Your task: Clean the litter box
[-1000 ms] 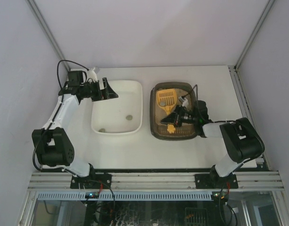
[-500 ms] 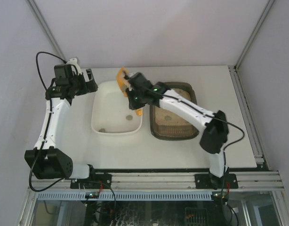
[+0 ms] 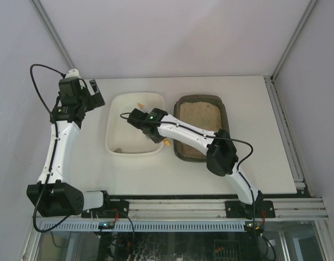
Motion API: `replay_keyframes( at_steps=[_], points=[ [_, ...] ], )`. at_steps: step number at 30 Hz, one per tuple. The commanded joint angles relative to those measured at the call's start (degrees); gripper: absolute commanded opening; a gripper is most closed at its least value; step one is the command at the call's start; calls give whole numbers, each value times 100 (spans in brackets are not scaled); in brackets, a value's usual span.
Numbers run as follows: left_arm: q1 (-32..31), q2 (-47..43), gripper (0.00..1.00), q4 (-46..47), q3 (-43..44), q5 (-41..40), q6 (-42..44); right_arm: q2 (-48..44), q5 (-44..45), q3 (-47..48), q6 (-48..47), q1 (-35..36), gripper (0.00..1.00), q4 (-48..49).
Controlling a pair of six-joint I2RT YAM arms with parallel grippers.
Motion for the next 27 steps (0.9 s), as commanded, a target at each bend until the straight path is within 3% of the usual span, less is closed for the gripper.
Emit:
replay_keyframes(
  at_steps=[1,5,8,10,16,21,25,27],
  points=[
    [35,-195,100,299,-94,-91,-63,-646,728,-17,-283,60,0,311],
    [37,-195,100,343,-83,-176,-72,-498,728,-28,-835,267,0,221],
    [40,-217,100,362,-88,-200,-79,-567,1751,-329,-1084,514,0,472],
    [38,-213,100,374,-93,-184,-79,-820,1455,-812,-1467,630,0,923],
    [38,-299,100,502,-123,2,-21,-1045,2025,-1015,-1308,629,0,955],
    [11,-131,99,433,110,780,315,-1920,1309,-1389,-528,310,0,1220],
    [-94,459,100,74,810,2916,1361,-2997,151,-2302,164,-173,0,1448],
    [-298,1088,100,-406,1540,3725,1933,-3479,-1319,-2786,620,-663,0,1507]
  ],
)
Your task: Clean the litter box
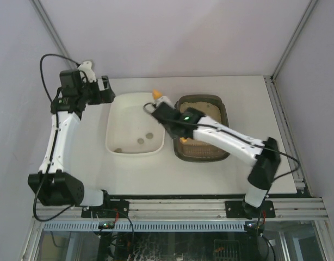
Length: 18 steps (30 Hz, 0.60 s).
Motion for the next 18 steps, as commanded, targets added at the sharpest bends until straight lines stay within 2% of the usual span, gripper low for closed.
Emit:
replay_keyframes(
  at_steps=[1,4,7,9,12,15,18],
  points=[
    [-379,1195,100,-689,1657,2246,1338,-1268,-2698,-867,1240,-968,0,497],
    [-855,2528,100,-1463,3306,2325,1370,-2013,-4957,-2116,2118,-2070,0,1444],
    [-1441,3843,100,-1618,4679,2191,1190,-2258,-6522,-3118,3079,-2827,0,2448],
    [-1719,4399,100,-1342,5256,2211,1088,-2149,-7004,-3247,3213,-3089,0,2521],
    [-2024,4922,100,-397,5427,2327,917,-1913,-7659,-3389,3490,-3395,0,2782],
    [-2241,5468,100,236,5812,2476,760,-1824,-8449,-3906,4353,-3688,0,3888],
    [-2406,5889,100,1001,6017,2605,323,-1802,-8753,-4460,5260,-3999,0,4976]
  ],
)
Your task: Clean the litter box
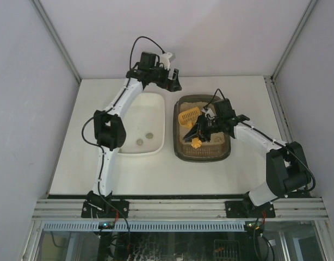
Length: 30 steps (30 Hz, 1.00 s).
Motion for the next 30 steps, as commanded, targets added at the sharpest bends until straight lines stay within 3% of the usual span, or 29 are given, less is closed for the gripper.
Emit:
replay_keyframes(
  at_steps=[1,6,19,25,30],
  points=[
    [-116,230,100,1740,490,459,-698,-37,-1217,-601,1631,-491,0,2107],
    [-256,504,100,3563,37,981,-1609,61,-1314,-733,2143,-936,0,2447],
    [-621,1173,100,4540,184,1527,-1900,1124,-1788,-780,4684,-1333,0,4607],
    [-651,1316,100,4890,-36,1616,-2219,1198,-1472,-746,4712,-1531,0,4170],
    [-658,1394,100,4990,-130,1771,-2408,1207,-1146,-465,4054,-1656,0,2965]
  ],
)
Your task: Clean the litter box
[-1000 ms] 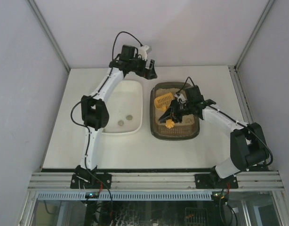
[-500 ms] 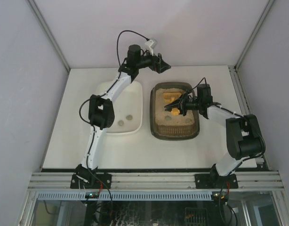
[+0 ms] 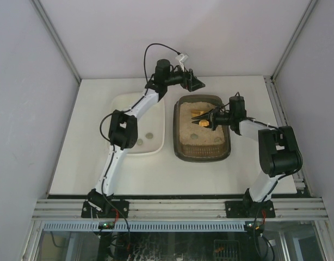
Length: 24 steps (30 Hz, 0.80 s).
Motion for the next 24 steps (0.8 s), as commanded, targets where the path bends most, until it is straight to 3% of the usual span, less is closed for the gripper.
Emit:
replay_keyframes(
  at_steps=[1,14,19,24],
  points=[
    [20,3,100,538,-246,283,-348,-13,434,287,-364,-193,0,-898],
    [19,-238,100,805,-718,587,-1038,-24,1956,1769,-1955,-153,0,-3840],
    [17,-263,100,862,-798,733,-1161,201,2202,2350,-2213,49,0,-4282],
    [19,-258,100,1325,-1047,1107,-1850,317,2207,2461,-2347,187,0,-4497]
  ],
)
